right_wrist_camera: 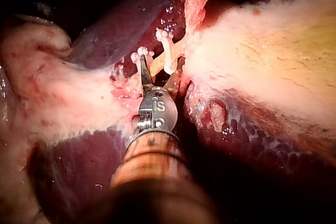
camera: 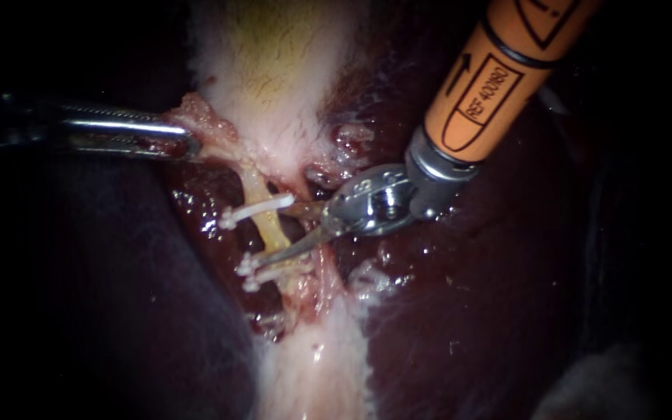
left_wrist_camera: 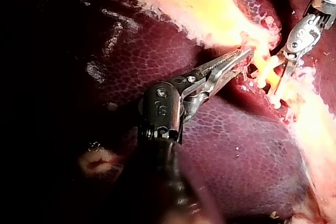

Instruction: Go to the cutting position left tube

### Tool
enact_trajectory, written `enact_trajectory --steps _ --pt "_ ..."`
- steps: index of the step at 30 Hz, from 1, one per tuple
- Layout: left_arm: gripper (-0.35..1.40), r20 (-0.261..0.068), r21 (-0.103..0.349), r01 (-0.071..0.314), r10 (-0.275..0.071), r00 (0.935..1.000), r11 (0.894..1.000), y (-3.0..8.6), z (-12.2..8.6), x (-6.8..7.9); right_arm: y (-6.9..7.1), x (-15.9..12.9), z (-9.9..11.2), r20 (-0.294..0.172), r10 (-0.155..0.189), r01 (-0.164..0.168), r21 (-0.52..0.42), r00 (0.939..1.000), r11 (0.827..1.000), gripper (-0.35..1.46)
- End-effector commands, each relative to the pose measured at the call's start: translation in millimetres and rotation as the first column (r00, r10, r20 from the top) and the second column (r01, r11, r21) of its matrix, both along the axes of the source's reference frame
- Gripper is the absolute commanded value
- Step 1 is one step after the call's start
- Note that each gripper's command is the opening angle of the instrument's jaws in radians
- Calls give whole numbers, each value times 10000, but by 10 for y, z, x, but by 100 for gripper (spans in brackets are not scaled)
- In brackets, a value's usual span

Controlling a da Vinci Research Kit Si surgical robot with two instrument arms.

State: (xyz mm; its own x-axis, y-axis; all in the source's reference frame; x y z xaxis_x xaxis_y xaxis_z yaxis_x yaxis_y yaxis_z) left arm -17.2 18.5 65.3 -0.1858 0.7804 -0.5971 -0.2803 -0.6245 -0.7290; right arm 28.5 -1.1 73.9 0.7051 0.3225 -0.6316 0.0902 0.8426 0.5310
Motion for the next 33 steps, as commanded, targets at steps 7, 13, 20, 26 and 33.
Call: enact_trajectory --steps 7,13,20,26,33 --pt "-35 -2 0 -1 1 10000 10000 0 0 0 -10 4 -9 -1165 118 -1 1001 9931 9950 136" --pt "-35 0 0 -3 3 10000 10000 0 0 0 -23 11 -28 -1782 -70 386 1743 9840 9839 131" --pt "-35 -1 0 -2 2 10000 10000 0 1 0 -27 30 -34 -2178 399 101 2235 9752 9746 131" --pt "-35 -1 0 -1 1 10000 10000 1 1 -1 -23 47 -32 -2319 928 -317 2548 9683 9665 131" --pt "-35 -2 0 0 0 10000 10000 1 2 -1 -18 63 -27 -2082 1444 -881 2579 9674 9622 131"
